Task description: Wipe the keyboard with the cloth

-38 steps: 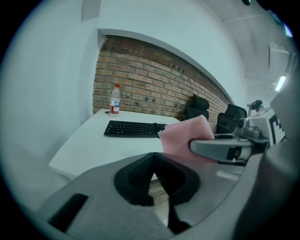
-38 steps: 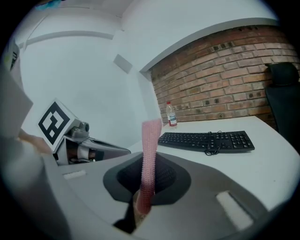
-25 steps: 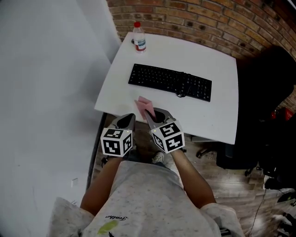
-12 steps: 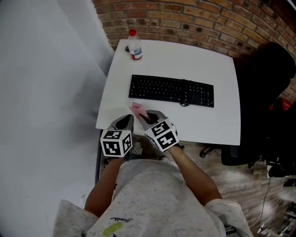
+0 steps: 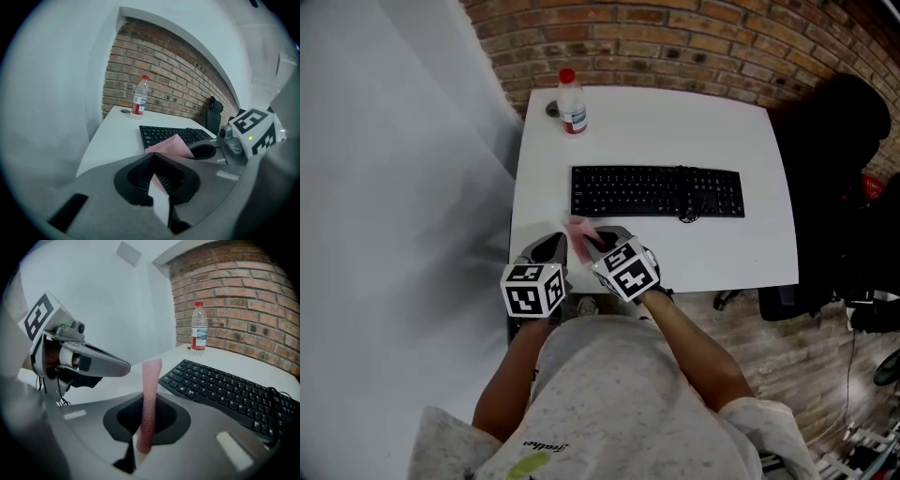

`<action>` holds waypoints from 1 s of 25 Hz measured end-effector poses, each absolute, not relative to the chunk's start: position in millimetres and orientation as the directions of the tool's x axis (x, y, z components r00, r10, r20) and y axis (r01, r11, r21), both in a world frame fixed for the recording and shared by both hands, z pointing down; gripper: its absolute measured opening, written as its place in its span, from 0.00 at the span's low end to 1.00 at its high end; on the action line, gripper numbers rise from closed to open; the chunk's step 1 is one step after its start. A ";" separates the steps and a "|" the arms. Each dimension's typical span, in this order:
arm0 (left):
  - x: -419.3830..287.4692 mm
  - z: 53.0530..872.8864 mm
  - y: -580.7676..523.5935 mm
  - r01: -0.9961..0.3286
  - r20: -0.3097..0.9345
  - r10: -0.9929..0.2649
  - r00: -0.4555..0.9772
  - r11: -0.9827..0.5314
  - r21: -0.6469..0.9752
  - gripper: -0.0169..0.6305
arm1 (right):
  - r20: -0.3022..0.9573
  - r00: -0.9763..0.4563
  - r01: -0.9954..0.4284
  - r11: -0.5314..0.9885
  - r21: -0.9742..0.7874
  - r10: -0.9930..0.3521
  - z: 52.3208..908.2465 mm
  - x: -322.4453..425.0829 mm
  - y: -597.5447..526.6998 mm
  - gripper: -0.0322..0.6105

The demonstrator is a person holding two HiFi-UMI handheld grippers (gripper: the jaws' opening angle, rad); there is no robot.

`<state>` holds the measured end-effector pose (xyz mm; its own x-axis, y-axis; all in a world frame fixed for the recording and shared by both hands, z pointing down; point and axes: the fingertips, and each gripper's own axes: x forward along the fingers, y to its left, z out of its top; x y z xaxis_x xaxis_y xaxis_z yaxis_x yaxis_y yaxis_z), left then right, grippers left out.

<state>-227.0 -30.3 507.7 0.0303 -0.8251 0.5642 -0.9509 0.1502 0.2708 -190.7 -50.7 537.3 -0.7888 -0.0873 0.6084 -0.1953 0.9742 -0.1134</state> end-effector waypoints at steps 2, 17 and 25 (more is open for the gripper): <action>-233.6 509.0 -35.5 -0.953 0.563 -0.825 0.056 0.123 0.276 0.02 | 0.622 -0.776 -0.213 0.971 -0.106 -0.103 540.9 -197.2 -53.7 0.09; -248.9 522.7 -47.6 -0.948 0.564 -0.799 0.208 -0.022 0.318 0.02 | 0.687 -0.691 -0.356 0.933 -0.052 -0.226 553.1 -206.3 -63.4 0.09; -239.2 522.1 -54.5 -0.939 0.551 -0.791 0.267 -0.084 0.335 0.02 | 0.691 -0.667 -0.422 0.906 -0.042 -0.279 552.7 -195.5 -68.4 0.09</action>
<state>-239.2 -54.5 522.1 0.2673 -0.7906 0.5510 -0.9386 -0.0843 0.3345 -195.5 -68.4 552.7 -0.6672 -0.2788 0.6908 -0.4221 0.9056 -0.0423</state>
